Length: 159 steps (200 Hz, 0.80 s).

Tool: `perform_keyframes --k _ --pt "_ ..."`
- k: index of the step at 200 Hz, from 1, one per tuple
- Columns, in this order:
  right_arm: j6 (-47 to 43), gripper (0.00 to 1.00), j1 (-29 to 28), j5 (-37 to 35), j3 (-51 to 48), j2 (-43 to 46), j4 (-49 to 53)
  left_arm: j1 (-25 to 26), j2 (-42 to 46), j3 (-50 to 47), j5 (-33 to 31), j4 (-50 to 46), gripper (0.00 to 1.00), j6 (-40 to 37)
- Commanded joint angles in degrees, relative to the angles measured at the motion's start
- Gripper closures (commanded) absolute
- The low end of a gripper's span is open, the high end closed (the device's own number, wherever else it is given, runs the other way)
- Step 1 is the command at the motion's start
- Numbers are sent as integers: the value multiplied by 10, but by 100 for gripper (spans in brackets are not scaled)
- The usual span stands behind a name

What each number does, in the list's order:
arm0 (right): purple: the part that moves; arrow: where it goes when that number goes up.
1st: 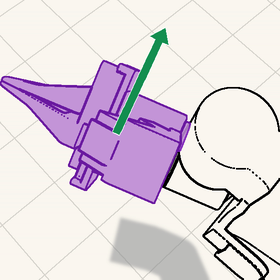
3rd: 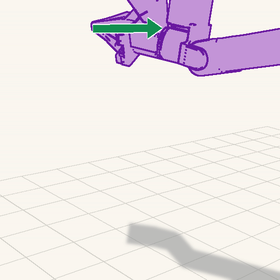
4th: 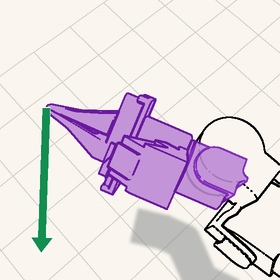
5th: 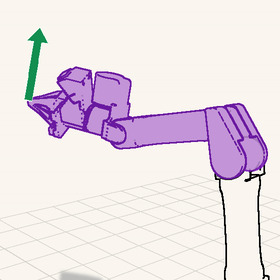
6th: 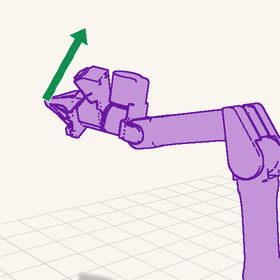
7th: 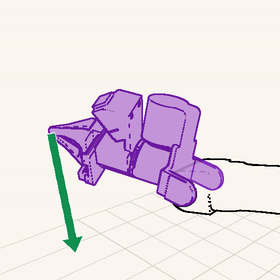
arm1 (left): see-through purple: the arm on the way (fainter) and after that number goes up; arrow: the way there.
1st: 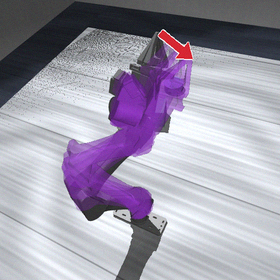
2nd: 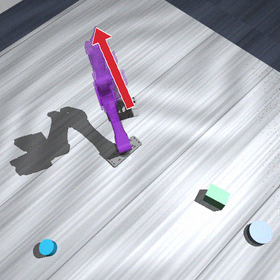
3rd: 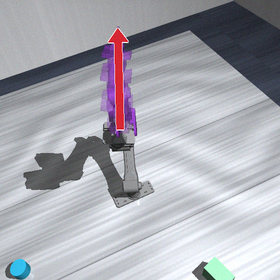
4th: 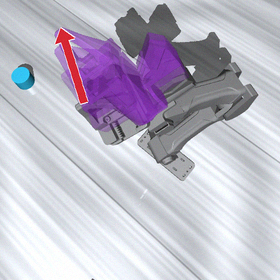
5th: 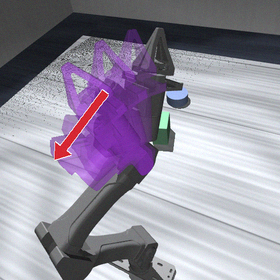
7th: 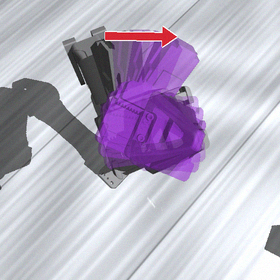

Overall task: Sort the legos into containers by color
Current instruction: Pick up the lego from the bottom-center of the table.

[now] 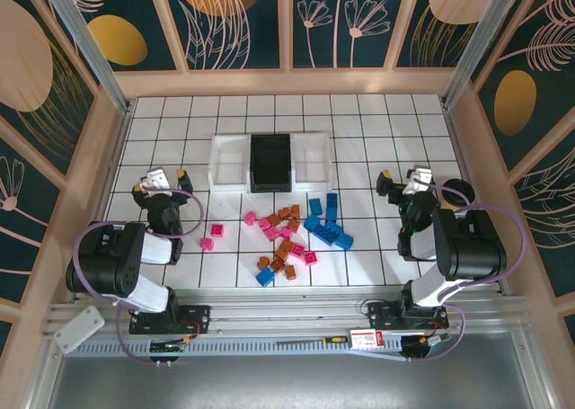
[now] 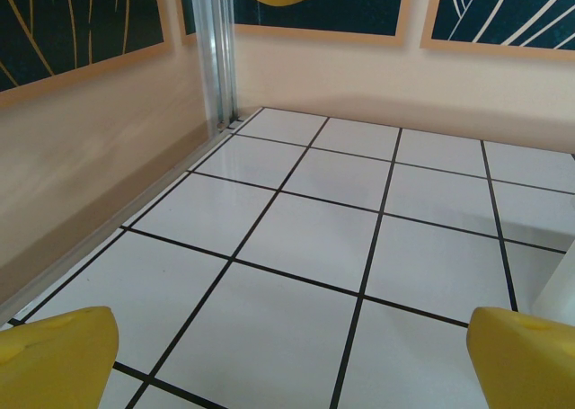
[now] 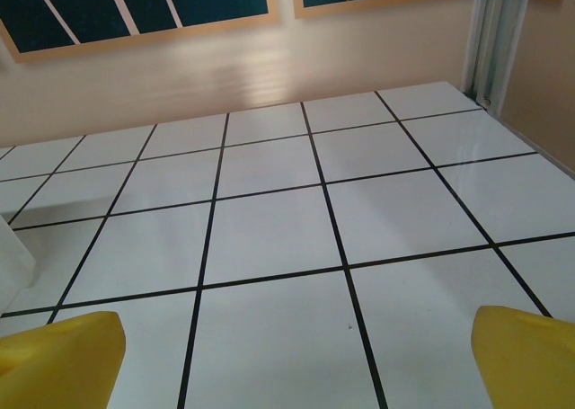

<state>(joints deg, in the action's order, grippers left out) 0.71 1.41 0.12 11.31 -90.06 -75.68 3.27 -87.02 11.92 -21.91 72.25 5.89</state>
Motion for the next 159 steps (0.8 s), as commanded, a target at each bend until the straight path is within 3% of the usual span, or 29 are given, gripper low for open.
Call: perform_keyframes --k 1,72,97,113,141,159 --pt "-5 1 -2 3 4 1 -25 -4 1 5 -7 27 1 11" --pt "16 1 17 18 7 5 -18 -4 4 3 -9 34 1 11" --pt "3 1 1 -7 34 82 96 -3 33 -4 25 20 1 -4" --pt "-7 1 -16 -38 58 117 164 -3 85 18 -26 -72 1 20" --pt "43 1 -60 -150 118 158 301 -3 156 66 -40 -180 1 52" --pt "59 1 -128 -345 161 150 352 -3 202 88 -43 -217 1 128"
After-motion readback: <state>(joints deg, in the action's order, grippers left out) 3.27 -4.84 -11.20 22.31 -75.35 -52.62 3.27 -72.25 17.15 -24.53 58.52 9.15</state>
